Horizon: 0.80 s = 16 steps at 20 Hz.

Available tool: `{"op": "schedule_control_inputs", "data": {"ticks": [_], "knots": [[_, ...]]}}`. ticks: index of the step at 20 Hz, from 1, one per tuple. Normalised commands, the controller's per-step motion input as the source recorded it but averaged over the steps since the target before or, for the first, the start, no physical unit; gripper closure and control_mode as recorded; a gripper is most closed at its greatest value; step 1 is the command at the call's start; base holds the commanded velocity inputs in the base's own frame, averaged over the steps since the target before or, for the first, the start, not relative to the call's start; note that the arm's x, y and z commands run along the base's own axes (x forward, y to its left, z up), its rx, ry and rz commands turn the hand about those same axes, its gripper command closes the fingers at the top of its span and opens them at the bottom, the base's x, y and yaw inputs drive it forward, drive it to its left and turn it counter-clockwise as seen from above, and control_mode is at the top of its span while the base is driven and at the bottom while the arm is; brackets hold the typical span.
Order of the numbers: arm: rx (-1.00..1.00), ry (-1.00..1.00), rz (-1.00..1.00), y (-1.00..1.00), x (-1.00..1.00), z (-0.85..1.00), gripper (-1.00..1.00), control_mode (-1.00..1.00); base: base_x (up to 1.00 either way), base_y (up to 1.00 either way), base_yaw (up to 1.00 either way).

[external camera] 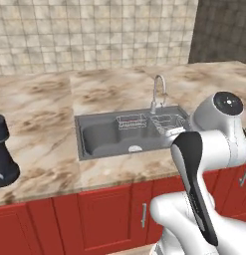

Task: Navigate to the electric kettle.

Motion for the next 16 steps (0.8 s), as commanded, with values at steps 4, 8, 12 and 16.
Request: {"op": "schedule_control_inputs", "data": {"ticks": [4,8,12,16], "knots": [[0.0,0.0,0.0,0.0,0.0,0.0,-1.0,1.0,0.2,-1.0,0.0],[0.0,0.0,0.0,0.0,0.0,0.0,-1.0,1.0,0.34,-1.0,0.01],[0.0,0.0,0.0,0.0,0.0,0.0,-1.0,1.0,0.42,-1.0,0.0],[0.0,0.0,0.0,0.0,0.0,0.0,-1.0,1.0,0.4,-1.0,0.0]]}}
